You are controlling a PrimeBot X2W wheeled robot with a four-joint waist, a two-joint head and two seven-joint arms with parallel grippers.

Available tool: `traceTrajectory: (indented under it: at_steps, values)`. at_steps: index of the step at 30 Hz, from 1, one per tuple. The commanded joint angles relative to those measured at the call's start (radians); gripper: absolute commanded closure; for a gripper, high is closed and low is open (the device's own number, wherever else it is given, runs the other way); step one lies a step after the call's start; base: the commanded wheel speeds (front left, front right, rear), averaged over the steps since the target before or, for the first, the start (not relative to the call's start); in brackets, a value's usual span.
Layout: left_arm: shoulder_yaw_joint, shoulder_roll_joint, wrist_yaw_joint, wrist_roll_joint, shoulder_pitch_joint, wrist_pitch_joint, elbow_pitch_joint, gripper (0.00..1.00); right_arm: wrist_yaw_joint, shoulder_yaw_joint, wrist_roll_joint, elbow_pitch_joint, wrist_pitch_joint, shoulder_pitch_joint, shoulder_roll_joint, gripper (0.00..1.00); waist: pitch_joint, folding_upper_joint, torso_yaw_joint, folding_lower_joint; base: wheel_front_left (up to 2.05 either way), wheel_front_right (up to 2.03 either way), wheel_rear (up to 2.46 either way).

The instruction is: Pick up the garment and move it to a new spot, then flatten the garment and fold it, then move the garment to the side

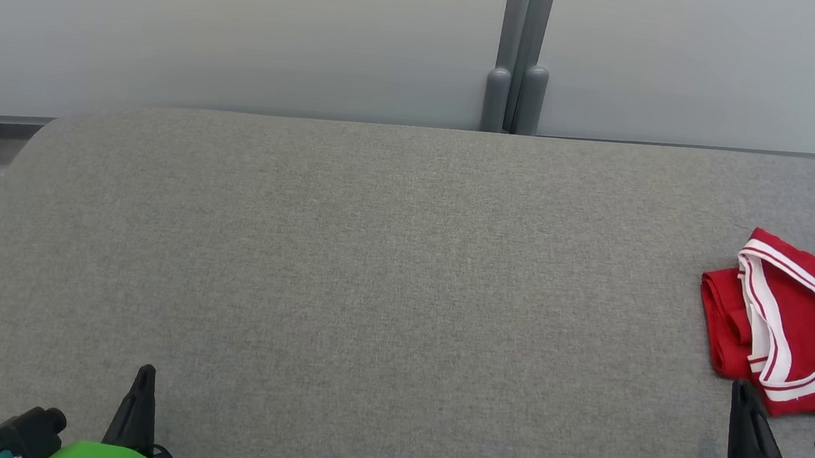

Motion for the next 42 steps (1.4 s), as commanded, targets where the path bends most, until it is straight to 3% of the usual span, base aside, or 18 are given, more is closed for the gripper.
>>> traceTrajectory:
  at_steps: [1, 23, 42]
  values:
    - [0.012, 0.002, -0.003, -0.027, -0.033, 0.006, -0.016, 1.0, 0.0, 0.001, 0.042, -0.009, 0.006, -0.029, -0.01, 1.0, 0.0, 0.0015, -0.001, 0.0, 0.0, 0.0, 0.0]
    - [0.063, -0.027, -0.005, -0.285, -0.075, 0.084, -0.034, 1.0, 0.0, 0.022, 0.404, 0.007, 0.085, -0.08, -0.015, 1.0, 0.004, 0.0028, -0.017, 0.0, 0.0, 0.0, 0.0]
    - [0.098, -0.048, -0.007, -0.455, -0.104, 0.136, -0.047, 1.0, 0.0, 0.036, 0.647, 0.02, 0.137, -0.114, -0.018, 1.0, 0.007, 0.0038, -0.031, 0.0, 0.0, 0.0, 0.0]
